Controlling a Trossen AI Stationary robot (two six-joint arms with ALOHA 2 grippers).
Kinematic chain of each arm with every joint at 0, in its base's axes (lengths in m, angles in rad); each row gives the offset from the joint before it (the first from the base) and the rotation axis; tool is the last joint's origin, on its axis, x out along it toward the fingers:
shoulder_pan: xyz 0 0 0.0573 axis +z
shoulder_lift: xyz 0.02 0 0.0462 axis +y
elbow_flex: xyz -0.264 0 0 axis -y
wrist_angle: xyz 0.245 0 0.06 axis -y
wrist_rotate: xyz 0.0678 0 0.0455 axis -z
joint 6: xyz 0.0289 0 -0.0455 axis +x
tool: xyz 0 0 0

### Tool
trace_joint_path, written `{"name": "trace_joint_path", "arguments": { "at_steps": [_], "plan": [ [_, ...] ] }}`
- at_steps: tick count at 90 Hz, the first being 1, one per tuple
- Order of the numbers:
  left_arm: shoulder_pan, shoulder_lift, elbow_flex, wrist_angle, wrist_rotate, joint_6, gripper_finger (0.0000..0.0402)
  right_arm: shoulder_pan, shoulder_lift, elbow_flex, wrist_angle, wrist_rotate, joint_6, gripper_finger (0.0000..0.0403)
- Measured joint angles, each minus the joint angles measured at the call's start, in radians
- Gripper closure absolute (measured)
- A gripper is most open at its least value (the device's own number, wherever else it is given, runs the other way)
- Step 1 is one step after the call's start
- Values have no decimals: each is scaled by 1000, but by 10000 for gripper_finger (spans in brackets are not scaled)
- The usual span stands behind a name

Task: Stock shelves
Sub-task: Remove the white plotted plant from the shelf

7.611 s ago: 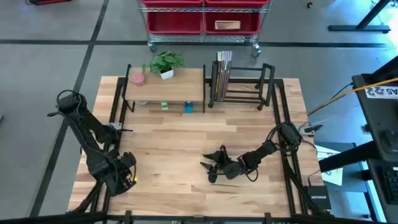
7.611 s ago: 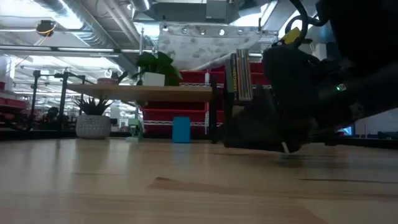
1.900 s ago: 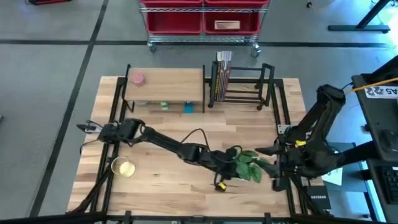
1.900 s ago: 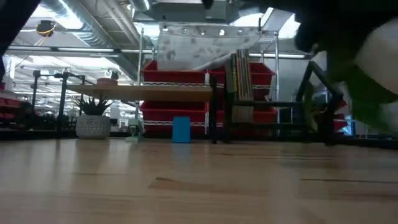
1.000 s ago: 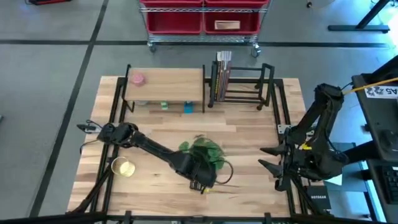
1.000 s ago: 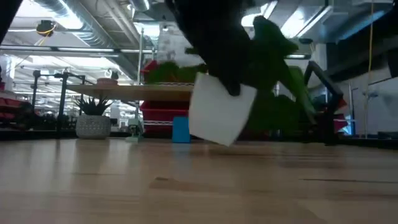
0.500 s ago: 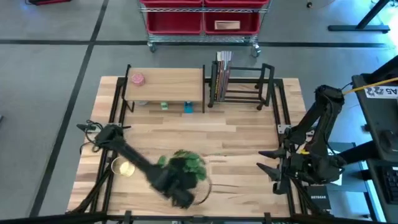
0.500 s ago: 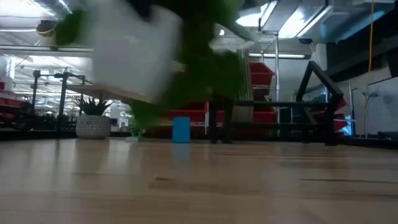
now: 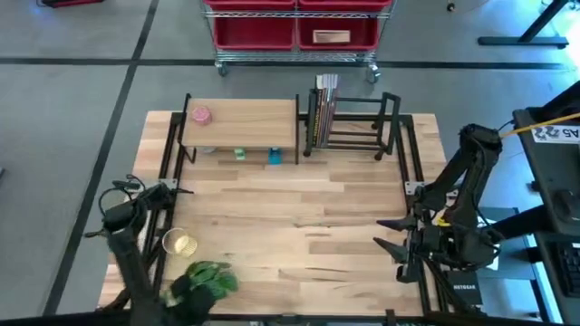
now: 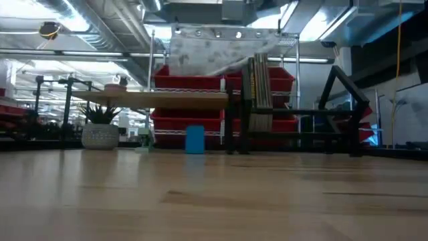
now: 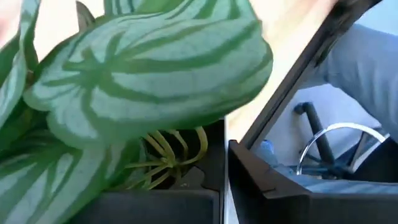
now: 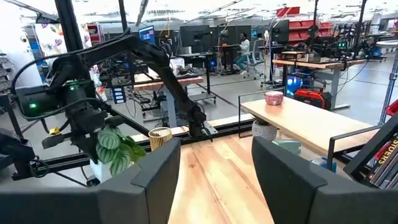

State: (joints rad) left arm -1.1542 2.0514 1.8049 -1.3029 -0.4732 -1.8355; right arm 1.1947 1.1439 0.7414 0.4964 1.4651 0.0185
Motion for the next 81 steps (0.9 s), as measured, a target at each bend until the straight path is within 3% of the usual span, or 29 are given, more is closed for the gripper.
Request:
{"name": "trace_joint_path", "arguments": {
  "at_steps": [20,46,81],
  "plan": [
    [-89,0,-104,10,99,-254,401,-43,0,0,0,-16,0,217],
    [-122,1,-160,-35,127,-333,397,-104,0,0,2,-96,0,217],
    [-122,1,-120,-119,111,-351,288,-102,0,0,3,-105,2,217]
  ]
}}
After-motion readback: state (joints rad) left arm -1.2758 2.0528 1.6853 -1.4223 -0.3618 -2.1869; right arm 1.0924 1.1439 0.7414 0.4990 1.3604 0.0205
